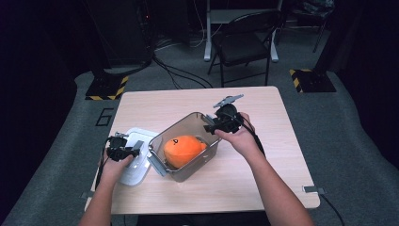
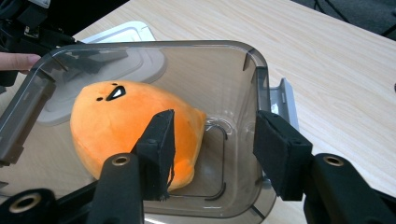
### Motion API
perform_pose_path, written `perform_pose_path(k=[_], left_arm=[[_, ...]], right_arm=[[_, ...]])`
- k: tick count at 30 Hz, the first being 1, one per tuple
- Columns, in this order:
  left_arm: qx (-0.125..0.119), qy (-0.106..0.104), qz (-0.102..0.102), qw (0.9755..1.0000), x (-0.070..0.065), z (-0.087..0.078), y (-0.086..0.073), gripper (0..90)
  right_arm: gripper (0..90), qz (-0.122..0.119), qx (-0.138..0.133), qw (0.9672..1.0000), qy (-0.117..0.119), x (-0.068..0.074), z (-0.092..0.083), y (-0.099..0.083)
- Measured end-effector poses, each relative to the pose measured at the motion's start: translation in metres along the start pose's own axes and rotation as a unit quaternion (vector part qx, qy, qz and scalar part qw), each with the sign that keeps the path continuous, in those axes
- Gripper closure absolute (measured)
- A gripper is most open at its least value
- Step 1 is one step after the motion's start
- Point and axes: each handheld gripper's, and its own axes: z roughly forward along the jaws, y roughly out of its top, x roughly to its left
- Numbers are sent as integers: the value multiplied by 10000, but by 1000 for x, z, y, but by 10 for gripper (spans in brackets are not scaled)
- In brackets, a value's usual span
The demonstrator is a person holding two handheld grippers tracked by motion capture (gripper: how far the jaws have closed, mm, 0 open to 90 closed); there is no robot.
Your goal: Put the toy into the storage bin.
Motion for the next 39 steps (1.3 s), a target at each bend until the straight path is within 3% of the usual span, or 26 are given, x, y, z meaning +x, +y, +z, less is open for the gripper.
perform_pose_path(k=[4, 8, 16, 23, 31, 39], left_arm=[[5, 98, -9, 10000, 0, 0, 0, 657], [1, 76, -25, 10000, 0, 0, 0, 639], [14, 70, -36, 10000, 1, -1, 0, 661], [27, 105, 10, 9999, -1, 0, 1, 663], [139, -23, -67, 9999, -3, -4, 3, 663], [70, -33, -121, 9999, 0, -12, 5, 664]], right_arm=[[482, -15, -98, 9999, -60, -3, -5, -4], [482, 82, -149, 9998, -83, -8, -8, -10], [482, 466, -307, 9983, -138, -27, -23, -26], [482, 628, -399, 9969, -235, -40, -33, -37], [480, 797, -473, 9954, -240, -51, -40, -47], [478, 940, -605, 9935, -218, -56, -44, -56]])
